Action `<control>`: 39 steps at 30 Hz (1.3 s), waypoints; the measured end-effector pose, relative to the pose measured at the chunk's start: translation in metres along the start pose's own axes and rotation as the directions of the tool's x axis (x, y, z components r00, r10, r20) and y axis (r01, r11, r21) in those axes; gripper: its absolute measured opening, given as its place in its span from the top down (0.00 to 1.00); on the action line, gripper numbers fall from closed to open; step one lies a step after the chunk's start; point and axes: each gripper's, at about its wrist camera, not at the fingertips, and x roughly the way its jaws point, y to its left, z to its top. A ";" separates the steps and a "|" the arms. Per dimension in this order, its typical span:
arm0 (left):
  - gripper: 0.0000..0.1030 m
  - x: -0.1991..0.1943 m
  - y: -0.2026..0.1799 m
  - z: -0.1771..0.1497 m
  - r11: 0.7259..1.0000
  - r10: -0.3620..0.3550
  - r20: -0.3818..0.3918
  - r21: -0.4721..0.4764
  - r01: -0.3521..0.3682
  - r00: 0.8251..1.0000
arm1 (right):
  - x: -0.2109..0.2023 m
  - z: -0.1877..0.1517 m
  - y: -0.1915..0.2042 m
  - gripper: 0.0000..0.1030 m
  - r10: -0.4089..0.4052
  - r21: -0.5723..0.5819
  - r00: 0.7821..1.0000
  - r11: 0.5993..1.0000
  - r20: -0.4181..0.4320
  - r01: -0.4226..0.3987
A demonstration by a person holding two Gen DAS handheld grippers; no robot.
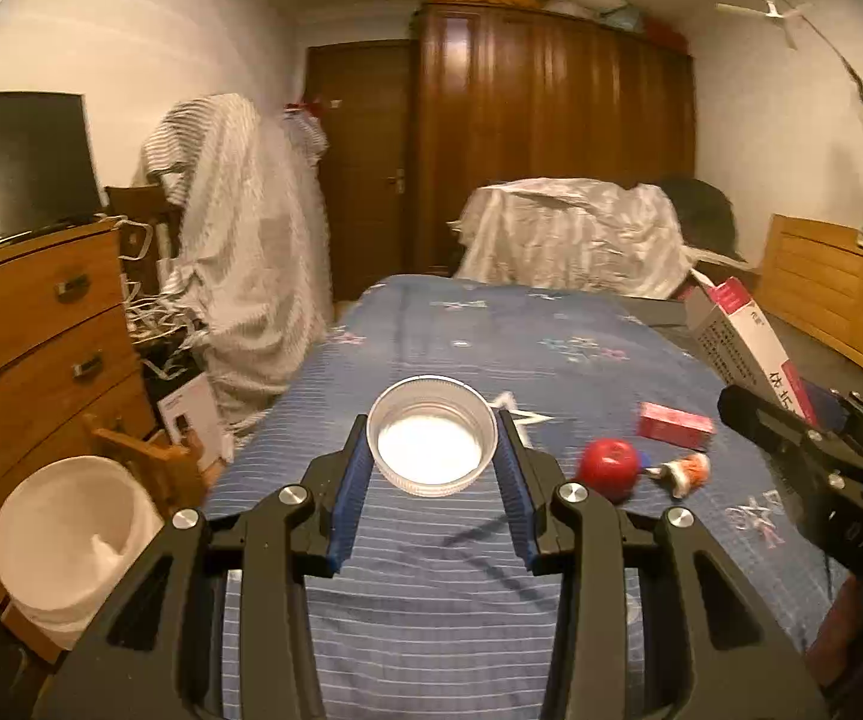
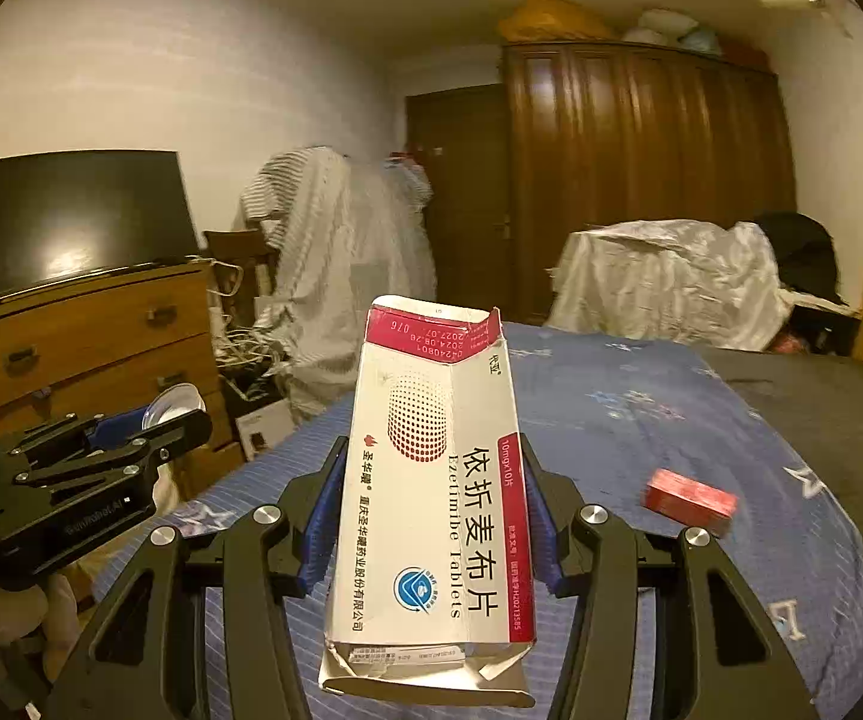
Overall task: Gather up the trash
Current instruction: 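Lift and carry the lid and medicine box in both tools over the bucket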
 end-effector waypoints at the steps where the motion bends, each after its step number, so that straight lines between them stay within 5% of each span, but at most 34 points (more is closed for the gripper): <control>1: 0.63 0.000 0.007 0.001 1.000 0.010 0.000 -0.005 -0.010 1.000 | 0.004 0.003 0.008 0.48 0.011 -0.005 1.000 1.000 -0.001 -0.011; 12: 0.63 -0.008 0.102 0.008 0.985 0.157 -0.014 -0.073 -0.157 0.988 | 0.069 0.036 0.120 0.48 0.162 -0.077 0.986 0.983 -0.048 -0.166; 22: 0.63 -0.018 0.185 0.001 0.954 0.257 -0.059 -0.142 -0.263 0.965 | 0.122 0.050 0.236 0.48 0.298 -0.149 0.944 0.936 -0.138 -0.318; 33: 0.63 -0.016 0.278 -0.012 0.909 0.337 -0.171 -0.196 -0.367 0.926 | 0.204 0.061 0.365 0.48 0.415 -0.189 0.856 0.855 -0.309 -0.483; 39: 0.63 0.003 0.312 -0.025 0.904 0.315 -0.264 -0.209 -0.373 0.912 | 0.254 0.052 0.424 0.48 0.423 -0.189 0.788 0.816 -0.448 -0.546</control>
